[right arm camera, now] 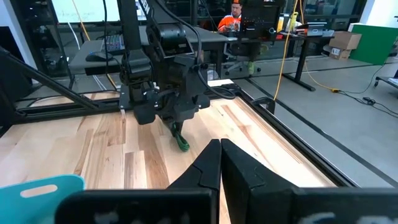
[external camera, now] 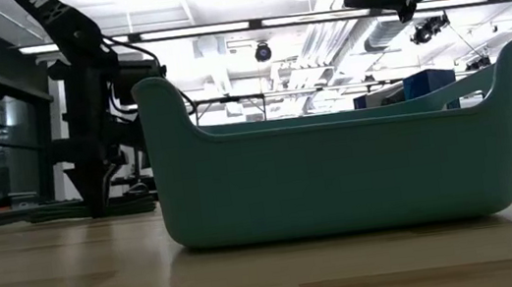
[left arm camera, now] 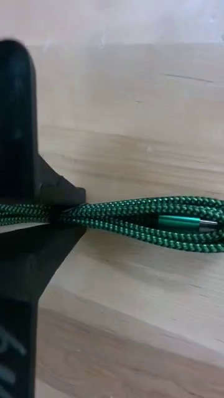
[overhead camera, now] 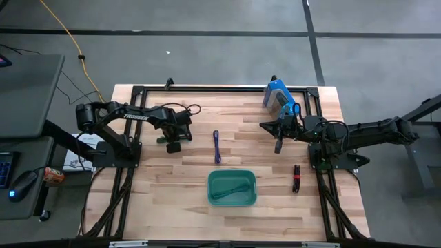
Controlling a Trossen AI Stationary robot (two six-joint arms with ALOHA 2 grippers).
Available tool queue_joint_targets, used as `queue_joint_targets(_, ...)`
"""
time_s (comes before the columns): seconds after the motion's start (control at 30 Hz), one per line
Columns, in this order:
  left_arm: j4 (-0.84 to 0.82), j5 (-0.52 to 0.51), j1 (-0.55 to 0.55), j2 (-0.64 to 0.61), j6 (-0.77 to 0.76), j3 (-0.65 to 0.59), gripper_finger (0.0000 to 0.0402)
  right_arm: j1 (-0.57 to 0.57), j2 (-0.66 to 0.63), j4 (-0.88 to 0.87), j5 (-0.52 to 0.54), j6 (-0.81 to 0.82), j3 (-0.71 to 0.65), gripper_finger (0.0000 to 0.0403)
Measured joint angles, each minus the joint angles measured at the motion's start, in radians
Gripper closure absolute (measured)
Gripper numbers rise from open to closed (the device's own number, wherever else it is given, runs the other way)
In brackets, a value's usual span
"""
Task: Pick and place USB-C Cables
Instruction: Put the black green charger cable into the green bin
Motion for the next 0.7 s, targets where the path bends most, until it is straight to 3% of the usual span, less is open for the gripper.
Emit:
queue_joint_targets(0.47,-0.02,-0.002,0.0,-0.01,0.008,0.06,0.04,0.0,0.0,0.0,0.0,0.0,0.0,0.0403)
queue_joint_targets(0.7,0.046,0.007,-0.006,-0.152,0.016,0.129,0.0401,0.0,0.0,0.0,0.0,0.0,0.0,0.0403)
